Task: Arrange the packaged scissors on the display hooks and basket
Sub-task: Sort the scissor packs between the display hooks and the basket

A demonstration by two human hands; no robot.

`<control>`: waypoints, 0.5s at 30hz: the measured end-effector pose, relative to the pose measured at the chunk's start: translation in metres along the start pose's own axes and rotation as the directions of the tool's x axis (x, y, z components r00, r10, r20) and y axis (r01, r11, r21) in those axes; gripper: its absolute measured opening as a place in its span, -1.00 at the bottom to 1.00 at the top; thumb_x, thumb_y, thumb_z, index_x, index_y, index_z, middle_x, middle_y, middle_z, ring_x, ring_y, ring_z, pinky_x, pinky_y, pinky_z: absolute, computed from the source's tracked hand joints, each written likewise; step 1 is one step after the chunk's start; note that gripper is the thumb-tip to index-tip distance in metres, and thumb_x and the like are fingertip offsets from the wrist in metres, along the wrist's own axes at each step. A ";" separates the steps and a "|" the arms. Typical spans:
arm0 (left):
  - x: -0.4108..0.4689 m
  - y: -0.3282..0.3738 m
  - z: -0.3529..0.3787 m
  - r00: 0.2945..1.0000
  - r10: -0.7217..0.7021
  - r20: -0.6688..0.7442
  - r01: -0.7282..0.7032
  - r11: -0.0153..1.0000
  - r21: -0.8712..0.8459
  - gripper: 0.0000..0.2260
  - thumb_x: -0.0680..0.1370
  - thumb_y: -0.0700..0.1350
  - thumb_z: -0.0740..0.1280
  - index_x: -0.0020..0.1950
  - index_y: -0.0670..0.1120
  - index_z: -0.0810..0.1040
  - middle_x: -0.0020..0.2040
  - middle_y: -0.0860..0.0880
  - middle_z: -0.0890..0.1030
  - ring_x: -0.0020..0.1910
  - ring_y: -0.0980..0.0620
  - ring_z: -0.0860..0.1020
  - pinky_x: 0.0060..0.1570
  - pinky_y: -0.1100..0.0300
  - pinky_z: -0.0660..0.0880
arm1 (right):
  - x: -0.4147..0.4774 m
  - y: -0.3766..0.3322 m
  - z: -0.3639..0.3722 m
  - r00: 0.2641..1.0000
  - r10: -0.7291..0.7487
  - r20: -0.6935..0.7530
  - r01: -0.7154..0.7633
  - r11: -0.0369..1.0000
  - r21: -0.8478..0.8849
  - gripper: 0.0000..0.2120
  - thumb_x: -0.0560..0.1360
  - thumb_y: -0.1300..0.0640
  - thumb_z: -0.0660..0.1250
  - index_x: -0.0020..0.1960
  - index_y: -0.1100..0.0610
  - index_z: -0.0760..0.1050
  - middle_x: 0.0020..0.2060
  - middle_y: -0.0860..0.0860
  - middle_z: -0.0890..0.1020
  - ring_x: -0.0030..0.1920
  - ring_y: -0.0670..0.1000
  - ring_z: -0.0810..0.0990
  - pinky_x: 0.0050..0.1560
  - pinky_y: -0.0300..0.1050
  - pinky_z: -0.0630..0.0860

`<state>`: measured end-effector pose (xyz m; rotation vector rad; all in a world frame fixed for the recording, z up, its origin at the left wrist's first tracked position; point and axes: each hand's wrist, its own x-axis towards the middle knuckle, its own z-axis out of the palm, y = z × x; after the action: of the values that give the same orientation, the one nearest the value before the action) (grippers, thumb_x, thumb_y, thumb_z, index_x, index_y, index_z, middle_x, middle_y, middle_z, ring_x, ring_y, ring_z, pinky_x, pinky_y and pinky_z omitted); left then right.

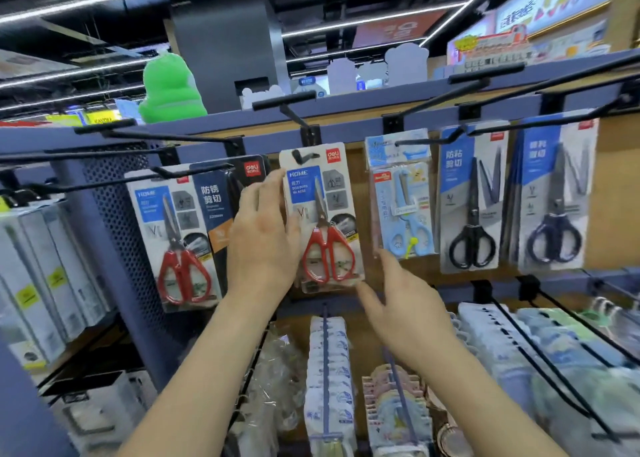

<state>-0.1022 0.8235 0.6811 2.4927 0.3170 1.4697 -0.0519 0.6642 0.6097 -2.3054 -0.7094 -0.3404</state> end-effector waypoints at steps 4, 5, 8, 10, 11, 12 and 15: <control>-0.053 0.002 -0.013 0.993 0.117 0.007 -0.112 0.965 -0.239 -0.80 0.57 -0.18 0.36 0.19 -0.05 0.59 0.02 0.05 0.61 -0.10 0.17 0.55 -0.06 0.14 0.54 | -0.048 0.028 -0.024 0.991 -0.031 -0.127 0.053 0.984 0.168 -0.72 0.59 0.06 0.29 0.29 -0.07 0.50 0.01 -0.26 0.56 0.00 -0.20 0.57 -0.04 -0.20 0.57; -0.069 0.006 -0.013 0.988 0.152 0.037 -0.134 0.942 -0.309 -0.84 0.57 -0.19 0.35 0.14 -0.05 0.62 -0.04 0.09 0.63 -0.10 0.19 0.56 -0.07 0.19 0.54 | -0.063 0.036 -0.030 0.988 -0.004 -0.156 0.032 0.983 0.182 -0.76 0.58 0.08 0.30 0.24 -0.08 0.53 -0.05 -0.29 0.56 -0.04 -0.22 0.57 -0.12 -0.26 0.57; -0.115 0.025 -0.005 0.960 0.179 0.214 -0.056 0.875 -0.481 -0.84 0.59 -0.12 0.31 0.11 0.04 0.63 -0.23 0.22 0.62 -0.25 0.20 0.60 -0.25 0.21 0.52 | -0.117 0.060 -0.053 0.979 0.080 -0.189 -0.045 0.983 0.179 -0.78 0.57 0.13 0.32 0.12 -0.17 0.53 -0.16 -0.30 0.60 -0.14 -0.26 0.60 -0.25 -0.37 0.51; -0.144 0.042 0.005 0.926 0.251 0.282 -0.066 0.844 -0.532 -0.83 0.56 -0.07 0.28 0.07 0.09 0.63 -0.30 0.24 0.60 -0.34 0.20 0.59 -0.34 0.16 0.49 | -0.156 0.074 -0.070 0.974 0.125 -0.190 -0.109 0.990 0.091 -0.78 0.56 0.09 0.31 0.09 -0.23 0.50 -0.22 -0.31 0.61 -0.26 -0.20 0.61 -0.29 -0.30 0.51; -0.159 0.052 0.010 0.905 0.293 0.309 -0.075 0.824 -0.561 -0.83 0.54 -0.06 0.28 0.04 0.12 0.63 -0.29 0.25 0.60 -0.34 0.21 0.58 -0.36 0.18 0.49 | -0.176 0.081 -0.077 0.972 0.163 -0.171 -0.159 0.987 0.038 -0.78 0.56 0.07 0.30 0.08 -0.25 0.49 -0.27 -0.32 0.61 -0.31 -0.18 0.60 -0.32 -0.27 0.50; -0.174 0.063 0.016 0.878 0.329 0.346 -0.069 0.804 -0.591 -0.83 0.53 -0.05 0.28 0.02 0.15 0.62 -0.28 0.26 0.60 -0.31 0.23 0.58 -0.34 0.21 0.49 | -0.198 0.091 -0.084 0.968 0.204 -0.145 -0.208 0.978 -0.013 -0.79 0.56 0.04 0.29 0.07 -0.28 0.49 -0.30 -0.31 0.60 -0.34 -0.16 0.59 -0.35 -0.25 0.49; -0.221 0.101 0.034 0.784 0.433 0.445 -0.014 0.728 -0.685 -0.83 0.51 -0.06 0.29 0.01 0.13 0.63 -0.24 0.31 0.60 -0.27 0.28 0.56 -0.29 0.38 0.44 | -0.264 0.124 -0.099 0.928 0.370 -0.048 -0.371 0.902 -0.221 -0.85 0.60 -0.02 0.21 0.10 -0.13 0.54 -0.24 -0.18 0.66 -0.29 -0.13 0.58 -0.26 -0.13 0.53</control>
<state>-0.1705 0.6581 0.5127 2.2475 -0.5698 0.6045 -0.2002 0.4157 0.5031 -2.5904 -0.2215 -0.2589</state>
